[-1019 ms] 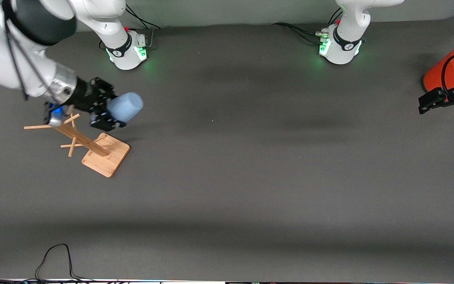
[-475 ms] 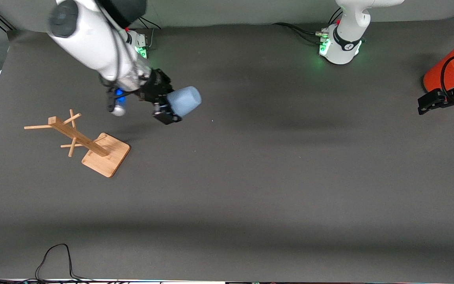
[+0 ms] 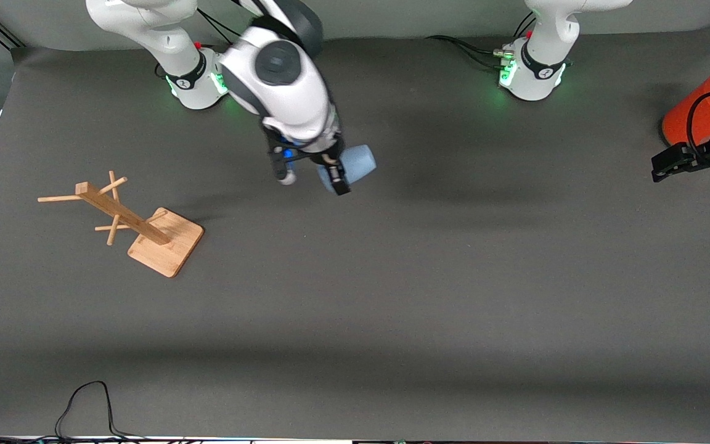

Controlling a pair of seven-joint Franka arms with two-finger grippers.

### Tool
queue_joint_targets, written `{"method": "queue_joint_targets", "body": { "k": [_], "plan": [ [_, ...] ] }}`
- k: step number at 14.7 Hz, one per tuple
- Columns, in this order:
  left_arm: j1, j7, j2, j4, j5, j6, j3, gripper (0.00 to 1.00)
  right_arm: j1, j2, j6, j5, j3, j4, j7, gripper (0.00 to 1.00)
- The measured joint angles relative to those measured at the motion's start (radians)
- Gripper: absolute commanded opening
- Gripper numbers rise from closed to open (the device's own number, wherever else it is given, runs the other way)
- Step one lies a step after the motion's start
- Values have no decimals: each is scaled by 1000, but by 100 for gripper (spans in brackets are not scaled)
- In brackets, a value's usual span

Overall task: Rotate and upright cup with both arms
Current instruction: 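Lower the cup onto its side on the table, open the right gripper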

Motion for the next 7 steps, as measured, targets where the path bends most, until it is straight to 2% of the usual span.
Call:
{"method": "queue_joint_targets", "body": {
  "k": [2, 7],
  "plan": [
    [0, 0, 0, 1, 0, 0, 0, 100, 48, 84, 12, -90, -1, 4, 85, 76],
    [0, 0, 1, 1, 0, 0, 0, 100, 139, 284, 24, -242, -22, 23, 309, 76]
  ]
}}
